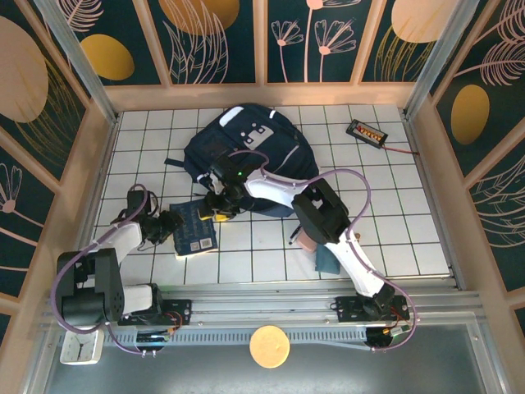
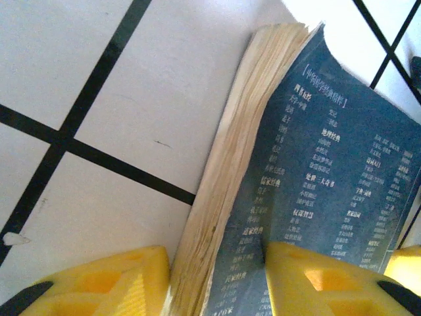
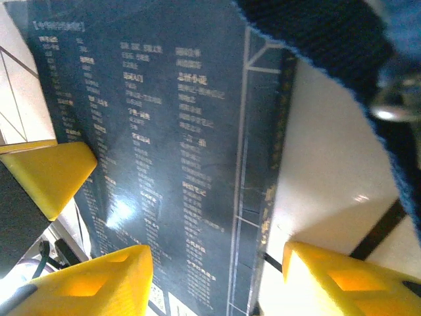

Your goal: Pack books, pencil case, and school supplies into a backpack

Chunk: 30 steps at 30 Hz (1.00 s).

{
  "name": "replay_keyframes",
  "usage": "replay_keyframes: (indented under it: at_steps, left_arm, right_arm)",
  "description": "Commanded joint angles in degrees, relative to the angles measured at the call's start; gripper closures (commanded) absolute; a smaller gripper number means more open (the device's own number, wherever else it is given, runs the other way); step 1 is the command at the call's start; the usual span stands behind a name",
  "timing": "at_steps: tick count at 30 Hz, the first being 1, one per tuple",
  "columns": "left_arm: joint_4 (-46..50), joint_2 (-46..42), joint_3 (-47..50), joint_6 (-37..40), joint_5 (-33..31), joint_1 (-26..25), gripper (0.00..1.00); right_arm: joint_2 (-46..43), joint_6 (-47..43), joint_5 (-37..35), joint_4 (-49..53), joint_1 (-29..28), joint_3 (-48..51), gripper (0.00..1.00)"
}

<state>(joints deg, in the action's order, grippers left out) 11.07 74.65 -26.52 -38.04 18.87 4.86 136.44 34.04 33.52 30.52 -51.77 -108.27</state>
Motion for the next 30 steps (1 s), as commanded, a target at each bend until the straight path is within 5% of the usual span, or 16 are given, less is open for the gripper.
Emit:
replay_keyframes:
  at_steps: [1, 9, 12, 16, 22, 30]
  left_arm:
    - [-11.45, 4.06, 5.26, -3.02, 14.83, -2.49, 0.57]
    - [-13.53, 2.48, 6.68, -4.43, 17.8, -2.49, 0.71]
    - [-13.62, 2.82, 6.5, -4.45, 18.12, -2.49, 0.91]
    - [-14.76, 3.32, 6.6, -4.51, 19.9, -2.49, 1.0]
    - [-14.41, -0.85, 6.58, -6.34, 22.19, -2.51, 1.0]
    - [-14.87, -11.8, 4.23, -14.93, 27.2, -2.41, 1.0]
  right_arm:
    - [0.7, 1.02, 3.44, -3.39, -1.05, 1.3, 0.45]
    - [-4.74, 2.1, 8.59, -14.59, -1.23, 8.41, 0.51]
    - [-7.54, 3.07, 10.0, -19.57, -1.23, 12.27, 0.51]
    - [-10.23, 3.99, 11.47, -23.9, -1.22, 16.35, 0.51]
    - [-12.27, 3.67, 11.14, -23.93, -0.54, 19.13, 0.47]
    - [-19.36, 4.03, 9.02, -22.24, 2.92, 23.82, 0.26]
